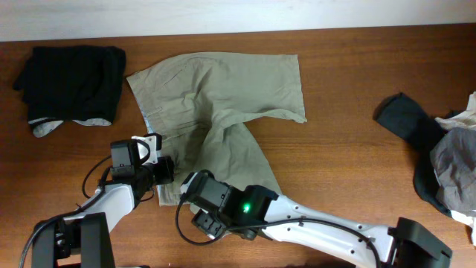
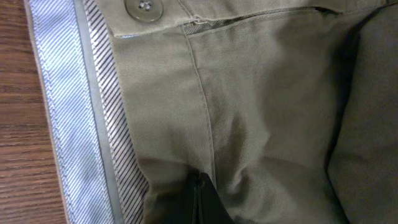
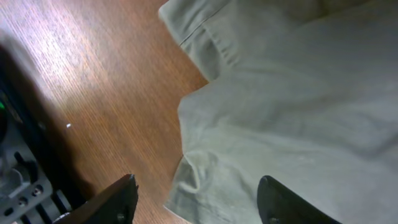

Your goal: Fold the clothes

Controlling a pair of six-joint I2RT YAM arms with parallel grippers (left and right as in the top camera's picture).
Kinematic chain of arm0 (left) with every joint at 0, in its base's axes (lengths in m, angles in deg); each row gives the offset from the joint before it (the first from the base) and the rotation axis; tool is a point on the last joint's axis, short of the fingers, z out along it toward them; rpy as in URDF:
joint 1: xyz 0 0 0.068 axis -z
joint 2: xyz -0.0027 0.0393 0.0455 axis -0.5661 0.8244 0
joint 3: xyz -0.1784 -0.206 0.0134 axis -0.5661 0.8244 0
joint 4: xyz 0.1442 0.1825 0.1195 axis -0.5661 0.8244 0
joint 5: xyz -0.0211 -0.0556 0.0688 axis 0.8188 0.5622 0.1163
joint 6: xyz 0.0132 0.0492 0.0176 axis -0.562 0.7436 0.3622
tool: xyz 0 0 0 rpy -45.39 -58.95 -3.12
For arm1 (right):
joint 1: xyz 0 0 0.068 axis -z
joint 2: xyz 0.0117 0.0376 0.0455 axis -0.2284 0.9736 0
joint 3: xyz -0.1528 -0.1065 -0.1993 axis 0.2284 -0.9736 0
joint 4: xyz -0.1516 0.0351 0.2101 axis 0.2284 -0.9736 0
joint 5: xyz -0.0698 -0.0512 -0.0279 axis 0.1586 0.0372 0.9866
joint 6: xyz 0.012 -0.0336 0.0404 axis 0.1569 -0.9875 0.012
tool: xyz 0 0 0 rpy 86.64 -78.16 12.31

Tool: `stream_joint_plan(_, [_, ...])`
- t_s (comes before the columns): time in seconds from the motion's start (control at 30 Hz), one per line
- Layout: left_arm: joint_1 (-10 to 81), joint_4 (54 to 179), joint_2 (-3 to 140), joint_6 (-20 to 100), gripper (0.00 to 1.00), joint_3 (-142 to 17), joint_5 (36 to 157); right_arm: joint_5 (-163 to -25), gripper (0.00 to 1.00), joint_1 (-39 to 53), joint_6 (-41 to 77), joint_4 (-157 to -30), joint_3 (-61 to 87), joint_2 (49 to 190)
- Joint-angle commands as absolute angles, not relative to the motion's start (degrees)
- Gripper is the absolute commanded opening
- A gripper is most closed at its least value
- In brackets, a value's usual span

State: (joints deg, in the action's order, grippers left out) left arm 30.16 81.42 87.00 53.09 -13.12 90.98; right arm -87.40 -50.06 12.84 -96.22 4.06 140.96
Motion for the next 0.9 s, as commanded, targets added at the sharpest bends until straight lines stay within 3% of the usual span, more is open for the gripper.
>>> stream_joint_plan(0.0, [30.18, 81.73, 88.86, 52.76, 0.01, -12.62, 91.81, -87.31, 0.72, -50.41, 12.76, -95.85, 4.01, 141.36])
stream_joint_plan(0.27, [30.18, 81.62, 88.86, 52.76, 0.01, -12.62, 93.52, -79.31, 0.75, -55.99, 10.44, -90.62, 4.01, 147.48])
stream_joint_plan(0.6, [30.18, 81.73, 88.86, 52.76, 0.01, -12.62, 94.37, -72.03, 0.73, -56.42, 10.24, -85.05, 4.08, 154.38])
stream_joint_plan(0.63, [30.18, 81.73, 88.86, 52.76, 0.00, -12.62, 94.37, -70.98, 0.64, -56.42, 10.42, -84.85, 4.08, 154.38])
stream_joint_plan(0.77, [30.18, 81.73, 88.86, 52.78, 0.00, -12.62, 94.37, -65.54, 0.06, -56.16, 12.60, -85.57, 4.10, 154.38])
stream_joint_plan(0.87, [30.18, 81.73, 88.86, 52.78, 0.00, -12.62, 94.30, -65.28, 0.04, -54.94, 14.48, -88.13, 5.13, 154.14])
